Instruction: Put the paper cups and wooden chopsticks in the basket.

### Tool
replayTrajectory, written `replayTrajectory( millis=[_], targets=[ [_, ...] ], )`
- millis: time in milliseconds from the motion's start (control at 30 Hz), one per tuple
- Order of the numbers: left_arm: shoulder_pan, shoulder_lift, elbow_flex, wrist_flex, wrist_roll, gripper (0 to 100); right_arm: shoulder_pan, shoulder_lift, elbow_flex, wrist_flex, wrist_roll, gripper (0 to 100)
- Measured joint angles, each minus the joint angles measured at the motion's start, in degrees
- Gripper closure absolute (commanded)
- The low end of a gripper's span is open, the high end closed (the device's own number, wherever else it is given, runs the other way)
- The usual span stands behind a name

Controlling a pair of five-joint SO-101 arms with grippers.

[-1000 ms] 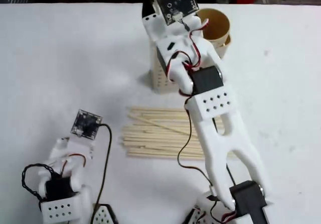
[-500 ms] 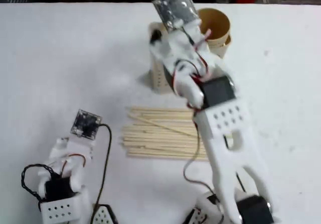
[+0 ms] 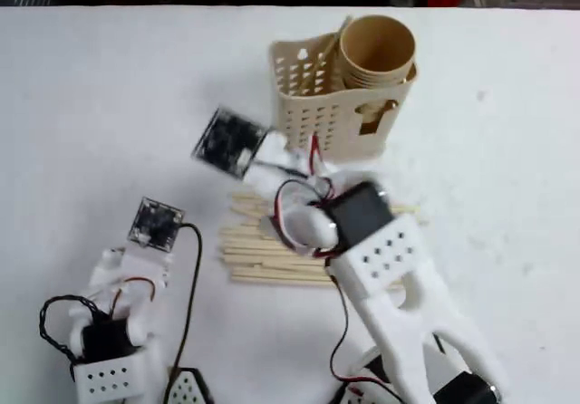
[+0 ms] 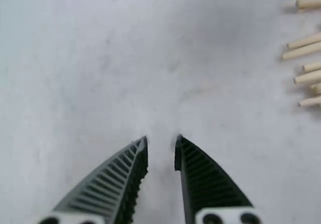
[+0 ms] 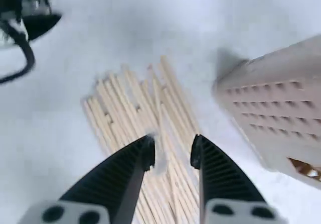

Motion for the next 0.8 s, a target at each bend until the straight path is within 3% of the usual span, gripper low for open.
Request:
replayTrajectory(
  millis=[233,433,800],
  targets=[
    [0.00,0.00,0.00,0.00,0.00,89,-0.09,2.55,18.46,-14.77,6.42,86.7],
    [0.00,0.00,0.00,0.00,0.00,89,4.57,16.44,17.41,-23.30,6.77,79.7],
    [0.00,0.00,0.00,0.00,0.00,89,5.89,37.27,7.21,-25.41,6.77,80.9]
  ],
)
